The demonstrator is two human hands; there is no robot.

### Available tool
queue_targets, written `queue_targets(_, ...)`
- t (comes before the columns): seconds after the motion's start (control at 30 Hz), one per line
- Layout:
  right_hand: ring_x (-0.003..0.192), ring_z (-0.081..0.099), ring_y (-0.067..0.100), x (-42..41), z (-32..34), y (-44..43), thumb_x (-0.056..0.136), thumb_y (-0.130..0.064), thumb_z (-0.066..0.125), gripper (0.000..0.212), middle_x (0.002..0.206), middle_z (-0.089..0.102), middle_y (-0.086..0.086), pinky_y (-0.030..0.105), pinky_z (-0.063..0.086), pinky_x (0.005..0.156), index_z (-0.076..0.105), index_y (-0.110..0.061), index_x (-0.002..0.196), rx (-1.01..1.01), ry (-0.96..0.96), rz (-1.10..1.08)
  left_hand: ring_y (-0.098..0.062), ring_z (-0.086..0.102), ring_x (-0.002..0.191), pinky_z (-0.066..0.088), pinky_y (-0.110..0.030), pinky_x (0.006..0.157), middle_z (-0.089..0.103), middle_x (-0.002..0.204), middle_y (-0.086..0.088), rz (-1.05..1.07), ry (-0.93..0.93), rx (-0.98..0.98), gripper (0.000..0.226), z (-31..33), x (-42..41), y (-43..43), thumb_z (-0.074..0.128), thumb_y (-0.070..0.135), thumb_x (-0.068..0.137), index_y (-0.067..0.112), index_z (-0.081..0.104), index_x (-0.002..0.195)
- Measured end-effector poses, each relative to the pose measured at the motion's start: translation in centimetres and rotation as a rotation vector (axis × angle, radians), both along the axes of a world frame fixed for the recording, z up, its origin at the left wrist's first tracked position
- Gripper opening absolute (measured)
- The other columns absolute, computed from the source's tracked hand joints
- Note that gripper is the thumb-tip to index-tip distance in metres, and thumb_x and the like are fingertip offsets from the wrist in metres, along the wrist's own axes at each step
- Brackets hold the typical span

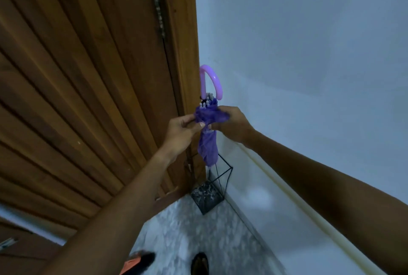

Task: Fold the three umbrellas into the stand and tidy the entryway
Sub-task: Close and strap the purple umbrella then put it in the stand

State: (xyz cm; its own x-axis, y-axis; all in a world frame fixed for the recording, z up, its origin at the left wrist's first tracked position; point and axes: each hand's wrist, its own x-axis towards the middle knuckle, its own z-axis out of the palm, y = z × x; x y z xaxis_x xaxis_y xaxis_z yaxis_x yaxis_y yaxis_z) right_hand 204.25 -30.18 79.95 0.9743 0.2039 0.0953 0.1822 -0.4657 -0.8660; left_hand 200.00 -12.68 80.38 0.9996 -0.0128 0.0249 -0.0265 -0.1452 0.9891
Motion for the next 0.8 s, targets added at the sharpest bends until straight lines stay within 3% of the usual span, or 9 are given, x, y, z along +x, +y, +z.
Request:
queue_targets(0.1,0.087,0.066,0.022,3.0,-3.3,0.4,0.072,-0.012,0.085,0.036,0.09,0.072,0.004,0.036,0.049,0.08,0.075,-0.007,0.106,-0.079,0.022,-0.078,-0.023,0.067,0.09,0.053,-0.043,0.089,0.076,0.088,-0.013,-0.058,0.02,-0.017,0.006,-4.6,4.3,0.6,0.074,0.021,0.089,0.019,0.08,0.089)
queue_targets(0.17,0.087,0.063,0.019,5.1,-5.5,0.9,0.072,-0.011,0.085,0.038,0.09,0.069,0.001,0.032,0.045,0.078,0.075,-0.009,0.109,-0.12,0.062,-0.099,-0.024,0.06,0.085,0.047,-0.042,0.08,0.068,0.084,-0.03,-0.074,0.095,-0.016,0.052,-9.3,7.9,1.5,0.075,0.049,0.083,-0.003,0.073,0.089)
queue_targets(0.2,0.087,0.064,0.02,6.2,-6.8,1.2,0.072,-0.01,0.085,0.038,0.09,0.07,0.002,0.033,0.045,0.078,0.075,-0.008,0.108,-0.129,0.083,-0.103,-0.024,0.059,0.083,0.045,-0.041,0.078,0.066,0.083,-0.035,-0.095,0.132,-0.019,0.06,-10.7,9.1,1.6,0.074,0.049,0.084,-0.01,0.068,0.091)
queue_targets(0.27,0.09,0.066,0.023,8.3,-9.6,1.7,0.072,-0.007,0.084,0.037,0.095,0.073,0.008,0.037,0.049,0.08,0.074,-0.007,0.108,-0.139,0.137,-0.133,-0.017,0.065,0.079,0.049,-0.033,0.08,0.072,0.078,-0.024,-0.09,0.193,-0.017,0.032,-12.2,10.9,1.9,0.069,0.023,0.094,-0.008,0.071,0.086)
queue_targets(0.33,0.091,0.067,0.023,10.1,-12.8,1.8,0.075,-0.006,0.084,0.036,0.099,0.073,0.011,0.038,0.051,0.081,0.073,-0.005,0.11,-0.133,0.224,-0.181,0.005,0.065,0.069,0.048,-0.013,0.072,0.073,0.067,0.006,-0.12,0.227,0.003,0.014,-14.6,13.1,1.9,0.061,0.0,0.096,-0.003,0.073,0.087)
queue_targets(0.4,0.09,0.066,0.022,11.7,-16.2,1.5,0.076,-0.008,0.086,0.035,0.095,0.071,0.007,0.034,0.05,0.077,0.073,-0.006,0.108,-0.126,0.298,-0.215,0.011,0.064,0.067,0.046,-0.006,0.067,0.073,0.078,0.002,-0.161,0.247,0.008,0.016,-17.4,14.8,1.4,0.059,-0.007,0.095,-0.01,0.071,0.104)
queue_targets(0.5,0.094,0.068,0.023,13.7,-21.2,1.6,0.072,-0.024,0.09,0.04,0.103,0.074,0.005,0.036,0.054,0.081,0.075,-0.016,0.108,-0.152,0.337,-0.263,0.001,0.068,0.086,0.052,-0.014,0.08,0.071,0.105,-0.011,-0.193,0.285,0.004,0.025,-22.2,17.6,1.1,0.058,-0.003,0.096,-0.01,0.067,0.118)
queue_targets(0.67,0.103,0.068,0.023,16.8,-30.6,2.5,0.076,-0.042,0.085,0.048,0.115,0.074,0.006,0.038,0.054,0.088,0.074,-0.019,0.117,-0.22,0.407,-0.241,-0.012,0.066,0.093,0.05,-0.034,0.088,0.07,0.098,-0.01,-0.195,0.48,-0.017,0.018,-32.3,21.3,2.0,0.055,-0.002,0.098,0.002,0.068,0.111)
queue_targets(0.8,0.104,0.068,0.027,18.0,-38.2,3.1,0.082,-0.036,0.081,0.043,0.117,0.074,0.011,0.036,0.051,0.086,0.074,-0.014,0.119,-0.191,0.494,-0.277,-0.03,0.055,0.114,0.042,-0.048,0.104,0.059,0.116,-0.018,-0.193,0.644,-0.102,0.025,-38.9,23.2,1.8,0.047,-0.001,0.103,0.006,0.057,0.124)
